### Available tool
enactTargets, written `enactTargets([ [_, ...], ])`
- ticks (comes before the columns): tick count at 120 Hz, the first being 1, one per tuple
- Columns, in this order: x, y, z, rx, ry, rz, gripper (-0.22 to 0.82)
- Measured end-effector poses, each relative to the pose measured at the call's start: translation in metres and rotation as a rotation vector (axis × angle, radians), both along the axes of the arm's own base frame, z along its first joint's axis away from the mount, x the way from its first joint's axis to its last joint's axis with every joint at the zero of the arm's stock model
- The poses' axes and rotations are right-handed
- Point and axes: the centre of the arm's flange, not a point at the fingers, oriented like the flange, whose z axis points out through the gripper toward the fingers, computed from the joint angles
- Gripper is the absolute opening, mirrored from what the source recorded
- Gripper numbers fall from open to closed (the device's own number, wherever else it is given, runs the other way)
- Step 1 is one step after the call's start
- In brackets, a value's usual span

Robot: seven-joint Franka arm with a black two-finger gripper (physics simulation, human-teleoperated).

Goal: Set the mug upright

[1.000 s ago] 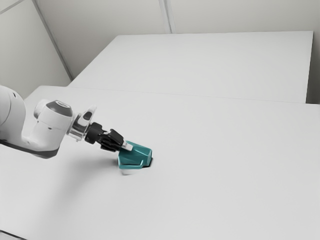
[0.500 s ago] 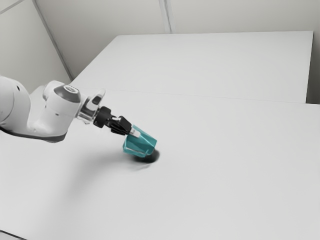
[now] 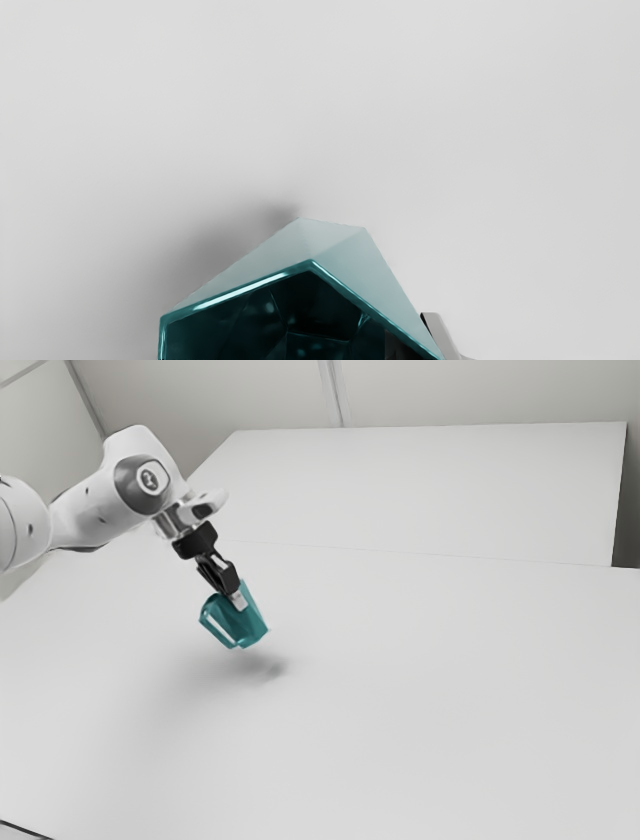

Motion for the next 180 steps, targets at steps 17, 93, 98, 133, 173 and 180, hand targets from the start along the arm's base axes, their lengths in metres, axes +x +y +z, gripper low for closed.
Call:
enactTargets([
  [17, 0.004, -0.011, 0.005, 0.136, 0.061, -0.005, -0.18],
  [93, 0.029, -0.024, -0.052, 0.361, 0.196, 0.194, -0.18],
  [98, 0.030, -0.026, -0.056, 0.365, 0.202, 0.205, -0.18],
  [133, 0.033, -0.033, -0.070, 0.379, 0.224, 0.270, -0.13],
  [173, 0.030, -0.042, -0.037, 0.375, 0.173, 0.326, 0.43],
  [180, 0.027, -0.044, -0.017, 0.372, 0.144, 0.336, 0.47],
])
